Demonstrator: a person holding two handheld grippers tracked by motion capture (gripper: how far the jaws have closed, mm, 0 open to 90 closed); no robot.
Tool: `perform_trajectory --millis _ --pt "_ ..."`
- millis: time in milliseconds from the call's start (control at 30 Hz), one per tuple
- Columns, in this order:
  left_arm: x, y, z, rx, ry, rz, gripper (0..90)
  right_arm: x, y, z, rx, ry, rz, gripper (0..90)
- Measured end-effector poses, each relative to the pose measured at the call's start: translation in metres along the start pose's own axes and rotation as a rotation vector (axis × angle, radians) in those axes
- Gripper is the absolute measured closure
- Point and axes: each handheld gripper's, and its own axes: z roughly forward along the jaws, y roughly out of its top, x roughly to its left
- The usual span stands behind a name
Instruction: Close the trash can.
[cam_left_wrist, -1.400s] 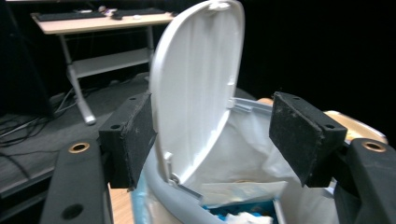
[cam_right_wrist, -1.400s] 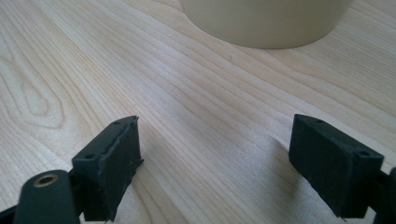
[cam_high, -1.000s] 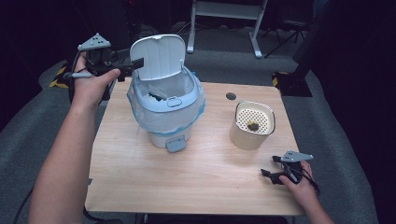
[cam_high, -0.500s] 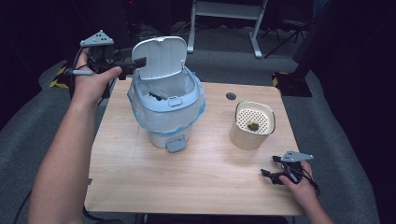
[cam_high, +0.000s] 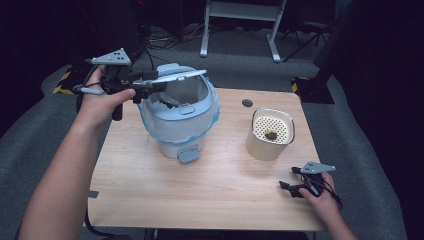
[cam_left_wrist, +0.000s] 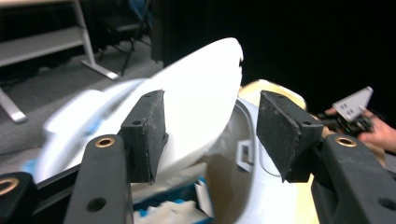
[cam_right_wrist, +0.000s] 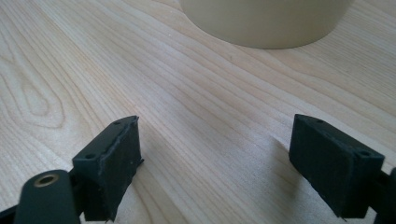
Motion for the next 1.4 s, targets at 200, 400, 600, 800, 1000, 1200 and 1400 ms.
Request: perform_trajectory --millis 200,400,600,800,1000,1200,1400 --pt "-0.004 -0.005 0.015 0.029 -0.087 -0.053 45.5 0.000 0.000 0.000 0.000 0.000 0.000 16.7" --pt "-0.007 -0.006 0.026 0.061 -0.099 -0.087 51.3 0.000 0.000 0.000 0.000 0.000 0.000 16.6" --pt "-0.008 -0.008 0.038 0.120 -0.040 -0.087 52.7 0.000 0.000 0.000 0.000 0.000 0.000 16.6" --pt "-0.011 -0.009 0.046 0.163 0.030 -0.032 51.7 0.000 0.000 0.000 0.000 0.000 0.000 16.6" --pt "-0.015 -0.008 0.048 0.183 0.102 0.034 48.6 0.000 0.000 0.000 0.000 0.000 0.000 16.6" --pt "-0.016 -0.010 0.052 0.164 0.127 0.050 47.2 0.000 0.000 0.000 0.000 -0.001 0.000 16.6" --pt "-0.018 -0.010 0.056 0.159 0.126 0.059 47.8 0.000 0.000 0.000 0.000 -0.001 0.000 16.6"
